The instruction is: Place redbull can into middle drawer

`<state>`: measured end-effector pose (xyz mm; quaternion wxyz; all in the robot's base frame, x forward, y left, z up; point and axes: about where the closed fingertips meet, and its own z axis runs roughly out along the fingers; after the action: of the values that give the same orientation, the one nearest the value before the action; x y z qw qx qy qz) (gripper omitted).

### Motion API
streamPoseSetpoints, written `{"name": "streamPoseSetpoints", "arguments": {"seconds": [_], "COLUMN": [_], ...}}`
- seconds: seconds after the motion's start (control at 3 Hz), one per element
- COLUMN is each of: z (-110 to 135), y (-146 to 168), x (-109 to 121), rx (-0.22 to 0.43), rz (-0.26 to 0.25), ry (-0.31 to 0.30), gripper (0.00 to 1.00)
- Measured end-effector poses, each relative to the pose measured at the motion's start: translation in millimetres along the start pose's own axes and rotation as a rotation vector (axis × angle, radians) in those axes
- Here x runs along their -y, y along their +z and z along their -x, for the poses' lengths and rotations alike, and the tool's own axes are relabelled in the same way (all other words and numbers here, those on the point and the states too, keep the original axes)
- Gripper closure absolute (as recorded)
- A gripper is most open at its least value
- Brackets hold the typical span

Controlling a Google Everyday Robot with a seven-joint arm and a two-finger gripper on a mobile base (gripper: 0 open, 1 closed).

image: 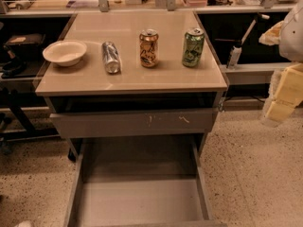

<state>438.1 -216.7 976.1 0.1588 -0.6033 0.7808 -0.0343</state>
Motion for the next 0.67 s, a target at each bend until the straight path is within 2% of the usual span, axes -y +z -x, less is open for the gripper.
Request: {"name": "streamPoseSetpoints", "arguments": {"seconds": [0.67], "z": [7.1], "y": [1.6], "x": [0.8], "rx": [0.001], "rz": [0.008], "ry": [0.006], "gripper": [0.00]}}
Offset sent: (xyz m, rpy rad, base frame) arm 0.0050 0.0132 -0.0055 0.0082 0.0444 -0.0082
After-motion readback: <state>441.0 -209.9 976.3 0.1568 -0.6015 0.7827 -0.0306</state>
